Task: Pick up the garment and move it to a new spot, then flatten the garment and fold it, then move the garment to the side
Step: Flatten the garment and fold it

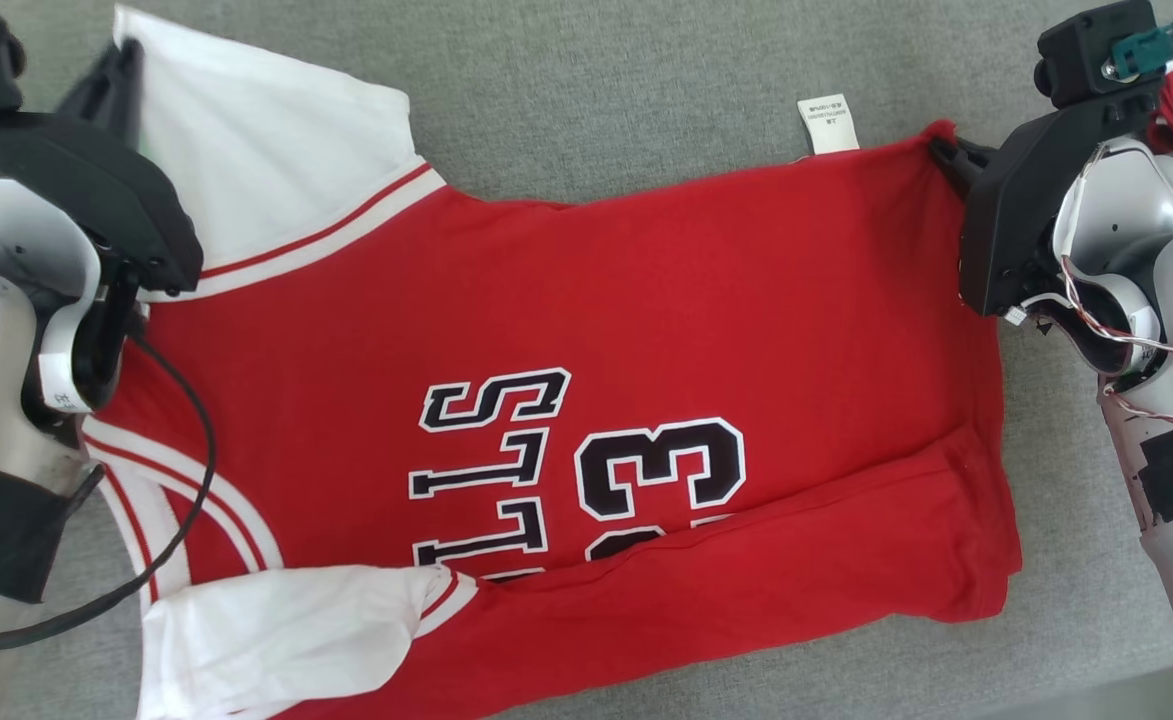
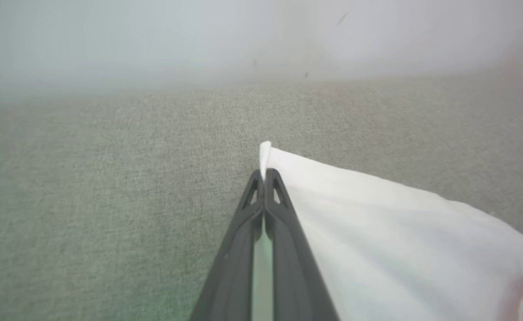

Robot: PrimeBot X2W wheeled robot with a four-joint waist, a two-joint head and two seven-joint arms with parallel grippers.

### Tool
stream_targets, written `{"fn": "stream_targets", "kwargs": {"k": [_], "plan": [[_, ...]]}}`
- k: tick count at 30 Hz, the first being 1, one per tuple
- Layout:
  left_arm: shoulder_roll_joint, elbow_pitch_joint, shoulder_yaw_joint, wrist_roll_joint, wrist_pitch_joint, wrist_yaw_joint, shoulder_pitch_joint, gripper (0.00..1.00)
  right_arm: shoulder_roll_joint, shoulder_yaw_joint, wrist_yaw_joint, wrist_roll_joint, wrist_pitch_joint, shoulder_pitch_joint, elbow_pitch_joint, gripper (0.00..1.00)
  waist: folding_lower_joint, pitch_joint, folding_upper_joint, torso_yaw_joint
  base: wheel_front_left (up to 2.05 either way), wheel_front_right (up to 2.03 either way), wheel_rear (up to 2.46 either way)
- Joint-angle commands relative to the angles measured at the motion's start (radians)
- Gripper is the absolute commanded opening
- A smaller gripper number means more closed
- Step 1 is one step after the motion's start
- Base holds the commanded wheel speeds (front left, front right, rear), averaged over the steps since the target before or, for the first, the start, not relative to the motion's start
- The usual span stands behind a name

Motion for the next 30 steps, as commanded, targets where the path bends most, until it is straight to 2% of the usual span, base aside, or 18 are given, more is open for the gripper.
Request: {"fn": "stream_targets", "kwargs": {"k": [1,10,17,20,30], "plan": [[-0.009,0.004,0.010,0.010,-0.059,-0.013,0.012,0.00,-0.004,0.002,-0.003,-0.006,-0.035,0.006,0.002,0.00,0.0000,-0.015,-0.0001,0.009,0.00,0.00,0.00],[-0.051,0.011,0.030,-0.008,-0.277,-0.080,0.059,0.00,-0.022,0.027,-0.003,-0.019,-0.170,0.024,0.044,0.00,0.0000,-0.076,-0.0001,0.044,0.00,0.00,0.00],[-0.095,-0.007,0.016,-0.026,-0.407,-0.120,0.167,0.00,-0.044,0.053,-0.003,-0.008,-0.246,0.079,0.073,0.00,0.0000,-0.162,-0.0001,0.085,0.00,0.00,0.00],[-0.113,-0.032,0.011,-0.039,-0.442,-0.125,0.232,0.00,-0.061,0.072,-0.003,-0.009,-0.277,0.121,0.068,0.00,0.0000,-0.204,-0.0001,0.100,0.00,0.00,0.00],[-0.137,-0.144,-0.019,-0.044,-0.496,-0.097,0.478,0.00,-0.117,0.100,-0.003,-0.052,-0.403,0.278,0.041,0.00,0.0000,-0.315,-0.0001,0.149,0.00,0.00,0.00]]}}
